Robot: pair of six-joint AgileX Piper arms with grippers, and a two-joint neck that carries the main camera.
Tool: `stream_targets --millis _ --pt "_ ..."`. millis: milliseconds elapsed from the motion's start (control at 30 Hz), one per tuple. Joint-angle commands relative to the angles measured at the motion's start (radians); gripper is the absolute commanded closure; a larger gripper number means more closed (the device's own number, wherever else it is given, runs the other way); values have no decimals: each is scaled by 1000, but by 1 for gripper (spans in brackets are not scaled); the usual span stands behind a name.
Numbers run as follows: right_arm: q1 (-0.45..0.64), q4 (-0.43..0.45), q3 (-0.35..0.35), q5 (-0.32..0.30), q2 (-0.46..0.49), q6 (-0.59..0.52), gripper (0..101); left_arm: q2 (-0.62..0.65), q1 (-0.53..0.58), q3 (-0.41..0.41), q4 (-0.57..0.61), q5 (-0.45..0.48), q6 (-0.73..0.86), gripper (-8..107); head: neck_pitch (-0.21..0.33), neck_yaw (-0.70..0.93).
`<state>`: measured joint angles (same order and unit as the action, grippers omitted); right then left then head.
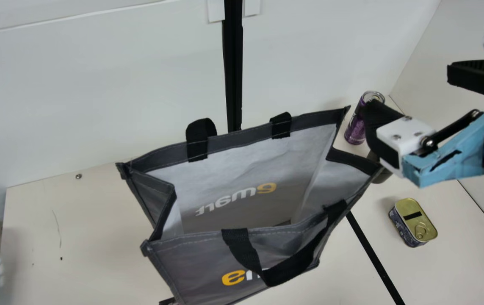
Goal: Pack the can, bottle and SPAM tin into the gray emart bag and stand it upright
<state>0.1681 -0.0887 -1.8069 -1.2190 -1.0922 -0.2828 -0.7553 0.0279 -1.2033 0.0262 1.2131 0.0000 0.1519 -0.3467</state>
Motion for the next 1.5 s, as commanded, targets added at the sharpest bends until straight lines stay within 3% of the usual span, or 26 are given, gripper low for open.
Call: stream_targets --millis 0,400,1467 --pt "51 -14 5 -1 -6 -6 6 0 0 0 0 0 0 9 23 -2" --pt "216 -69 52 -1 -34 -30 6 0 0 0 0 0 0 9 23 -2" --pt "409 -102 306 -1 14 -31 6 0 0 0 0 0 0 9 23 -2"
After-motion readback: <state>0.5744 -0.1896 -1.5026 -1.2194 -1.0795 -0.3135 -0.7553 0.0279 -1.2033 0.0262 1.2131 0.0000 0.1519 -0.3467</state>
